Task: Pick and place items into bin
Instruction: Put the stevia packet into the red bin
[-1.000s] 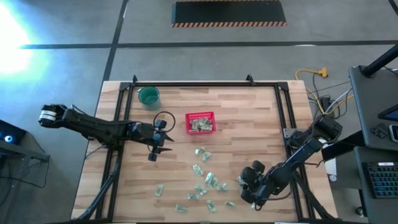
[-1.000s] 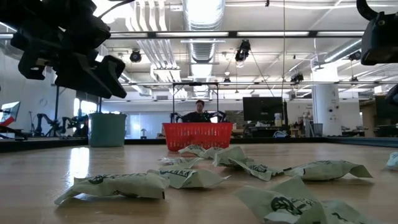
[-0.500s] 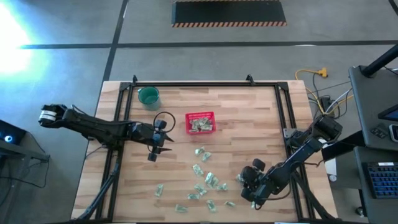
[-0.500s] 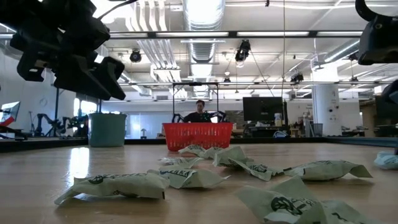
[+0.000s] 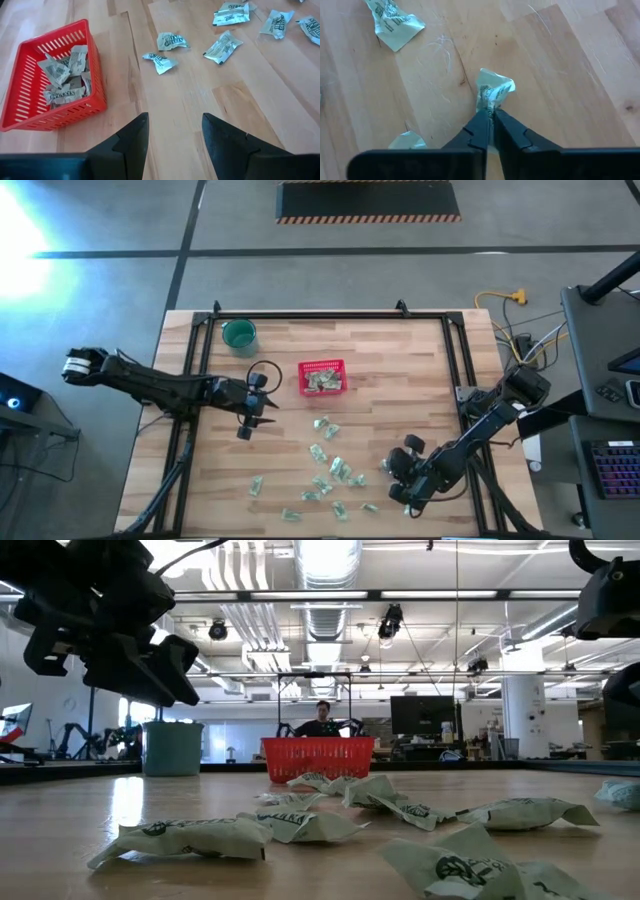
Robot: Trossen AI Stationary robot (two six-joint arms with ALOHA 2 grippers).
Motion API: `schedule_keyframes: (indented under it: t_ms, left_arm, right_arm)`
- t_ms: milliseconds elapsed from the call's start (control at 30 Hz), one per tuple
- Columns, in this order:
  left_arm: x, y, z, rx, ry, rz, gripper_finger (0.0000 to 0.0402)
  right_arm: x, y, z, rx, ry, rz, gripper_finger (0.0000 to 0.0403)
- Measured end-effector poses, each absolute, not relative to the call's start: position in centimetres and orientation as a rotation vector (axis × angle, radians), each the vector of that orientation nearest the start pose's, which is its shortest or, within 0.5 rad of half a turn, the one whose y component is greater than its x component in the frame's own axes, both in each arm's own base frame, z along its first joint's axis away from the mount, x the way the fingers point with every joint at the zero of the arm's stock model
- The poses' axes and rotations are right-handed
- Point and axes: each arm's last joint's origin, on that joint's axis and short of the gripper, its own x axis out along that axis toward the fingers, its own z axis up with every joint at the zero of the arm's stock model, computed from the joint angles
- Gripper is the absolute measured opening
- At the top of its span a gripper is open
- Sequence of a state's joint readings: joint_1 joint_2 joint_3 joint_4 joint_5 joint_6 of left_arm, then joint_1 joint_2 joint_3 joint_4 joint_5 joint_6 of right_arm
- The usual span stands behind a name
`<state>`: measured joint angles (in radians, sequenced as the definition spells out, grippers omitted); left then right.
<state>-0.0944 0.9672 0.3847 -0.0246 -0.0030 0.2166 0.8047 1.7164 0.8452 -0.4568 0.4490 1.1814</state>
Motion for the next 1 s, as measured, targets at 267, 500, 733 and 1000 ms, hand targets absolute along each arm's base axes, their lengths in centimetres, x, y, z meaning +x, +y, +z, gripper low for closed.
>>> schedule_keyframes:
  t_ms: [267,500,733,1000]
  left_arm:
    - [18.7,-1.8,18.2,0.239,0.579,-0.150,0.0168]
    - [18.9,-1.8,18.5,0.239,0.551,-0.148,0.0168]
    - [19.1,-1.8,18.8,0.239,0.523,-0.145,0.0168]
    - [19.5,-1.6,19.6,0.258,0.448,-0.082,0.0168]
  right_arm:
    - [21.0,19.5,12.9,0.131,0.927,-0.355,0.0009]
    - [22.3,18.7,14.1,-0.131,0.746,-0.418,0.0008]
    - [25.0,16.3,15.6,-0.333,0.695,-0.518,0.0008]
    - [28.7,11.2,18.4,-0.376,0.732,-0.633,0.0008]
